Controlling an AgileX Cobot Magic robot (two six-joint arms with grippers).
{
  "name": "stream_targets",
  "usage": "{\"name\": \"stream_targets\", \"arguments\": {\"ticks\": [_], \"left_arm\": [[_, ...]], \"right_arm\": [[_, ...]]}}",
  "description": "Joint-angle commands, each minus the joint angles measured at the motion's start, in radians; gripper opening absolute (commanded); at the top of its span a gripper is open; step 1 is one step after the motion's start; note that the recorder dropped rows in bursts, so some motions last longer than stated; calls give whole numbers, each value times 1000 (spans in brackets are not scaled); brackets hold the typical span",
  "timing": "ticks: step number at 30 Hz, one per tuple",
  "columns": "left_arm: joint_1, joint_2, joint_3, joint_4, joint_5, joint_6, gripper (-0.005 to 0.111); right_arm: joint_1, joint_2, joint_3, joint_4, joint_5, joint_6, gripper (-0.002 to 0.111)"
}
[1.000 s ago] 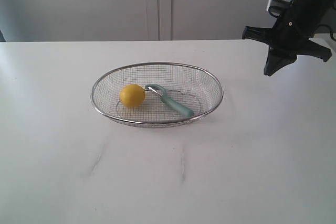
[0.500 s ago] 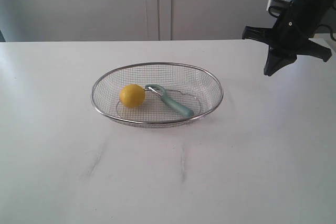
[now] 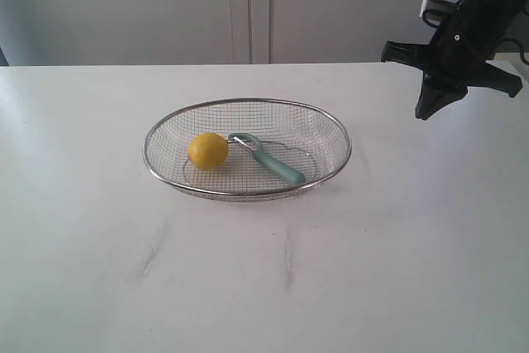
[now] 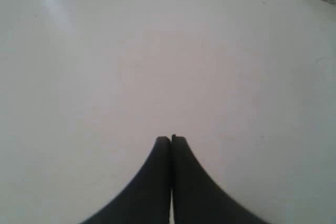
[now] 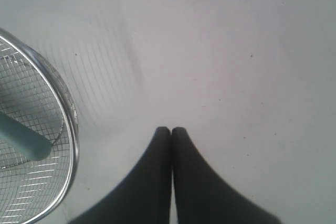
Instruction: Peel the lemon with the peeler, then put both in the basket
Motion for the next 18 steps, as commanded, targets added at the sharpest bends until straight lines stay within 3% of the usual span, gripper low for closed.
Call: {"name": "stream_targets", "arguments": {"ticks": [1, 18], "left_arm": [[-8, -3, 6, -11, -9, -6, 0], [-8, -3, 6, -11, -9, -6, 0]], "right_arm": [[-6, -13, -2, 0, 1, -2, 0], [-10, -22, 0, -18, 1, -43, 0]]}}
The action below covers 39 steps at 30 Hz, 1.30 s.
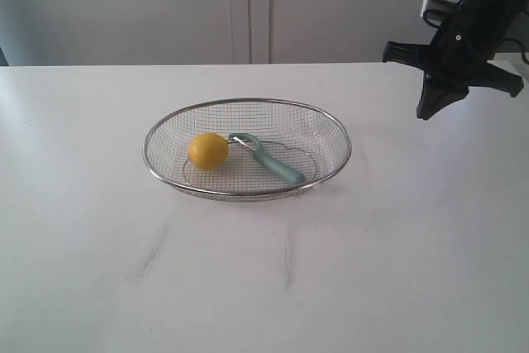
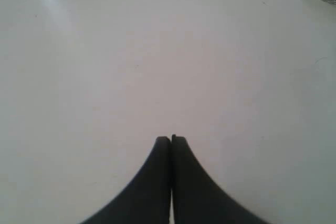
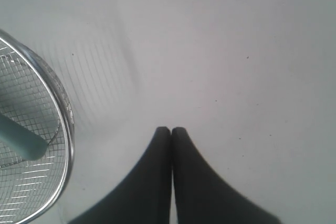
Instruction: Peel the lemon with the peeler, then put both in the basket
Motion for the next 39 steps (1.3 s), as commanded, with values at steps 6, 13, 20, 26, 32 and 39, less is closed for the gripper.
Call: {"name": "stream_targets", "arguments": {"ticks": [6, 13, 20, 26, 32, 39], "left_arm": [[-8, -3, 6, -11, -9, -6, 0], [-8, -3, 6, -11, -9, -6, 0], [-8, -3, 6, -11, -9, -6, 0], [-8, -3, 6, -11, -9, -6, 0], [-8, -3, 6, -11, -9, -6, 0], [-8, -3, 6, -11, -9, -6, 0]], "right_arm": [[-9, -77, 1, -23, 1, -77, 0], [-9, -195, 51, -81, 1, -78, 0], [-9, -403, 309, -145, -40, -78, 0], [-9, -603, 526, -160, -207, -78, 0], [-9, -774, 683, -179, -363, -78, 0], [-9, -896, 789, -179, -478, -94, 0]]}}
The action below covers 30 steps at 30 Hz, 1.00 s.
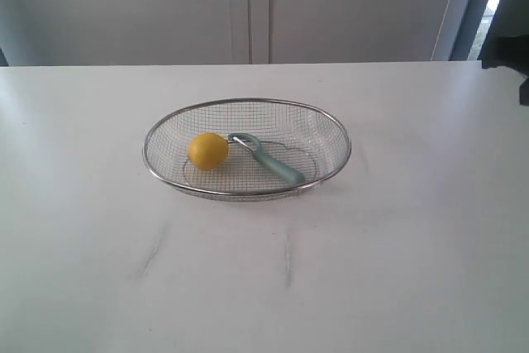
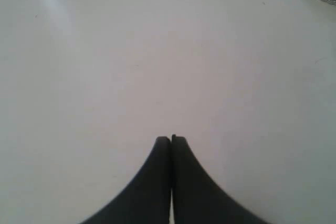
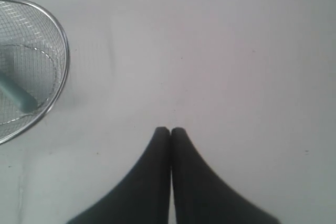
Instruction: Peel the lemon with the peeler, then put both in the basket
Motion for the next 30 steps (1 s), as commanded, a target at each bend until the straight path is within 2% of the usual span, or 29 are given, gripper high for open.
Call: {"name": "stream_targets", "arguments": {"ticks": [1, 19, 30], "left_arm": [[-8, -3, 6, -11, -7, -6, 0], [-8, -3, 6, -11, -7, -6, 0], [-8, -3, 6, -11, -7, -6, 0]], "right_arm": [[-7, -52, 44, 0, -62, -18, 0], [-7, -59, 44, 0, -46, -18, 0], [-7, -150, 46, -17, -50, -22, 0]]}}
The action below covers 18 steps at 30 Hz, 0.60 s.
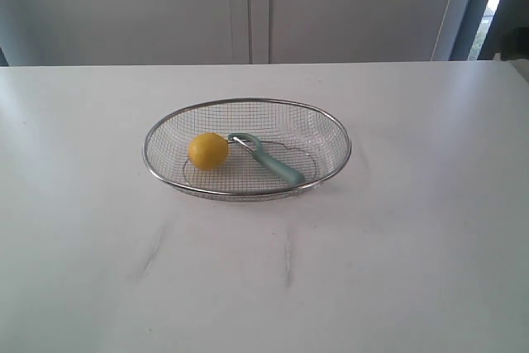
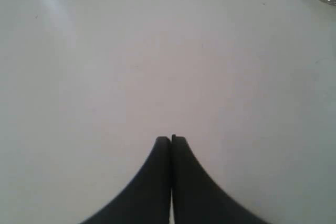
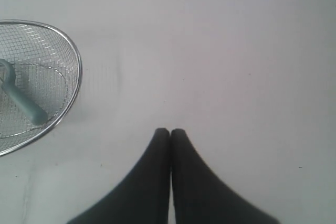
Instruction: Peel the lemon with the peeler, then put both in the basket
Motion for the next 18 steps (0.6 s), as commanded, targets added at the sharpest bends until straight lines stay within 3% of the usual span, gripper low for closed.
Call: {"name": "stream_targets", "arguments": {"ticks": [1, 7, 18], "left_arm": [[-8, -3, 6, -11, -5, -6, 0], [-8, -3, 6, -11, -5, -6, 0], [-8, -3, 6, -11, -5, -6, 0]], "right_arm": [[-7, -67, 17, -19, -26, -13, 0], [-7, -261, 178, -45, -200, -13, 0], [-7, -526, 391, -109, -212, -15, 0]]}}
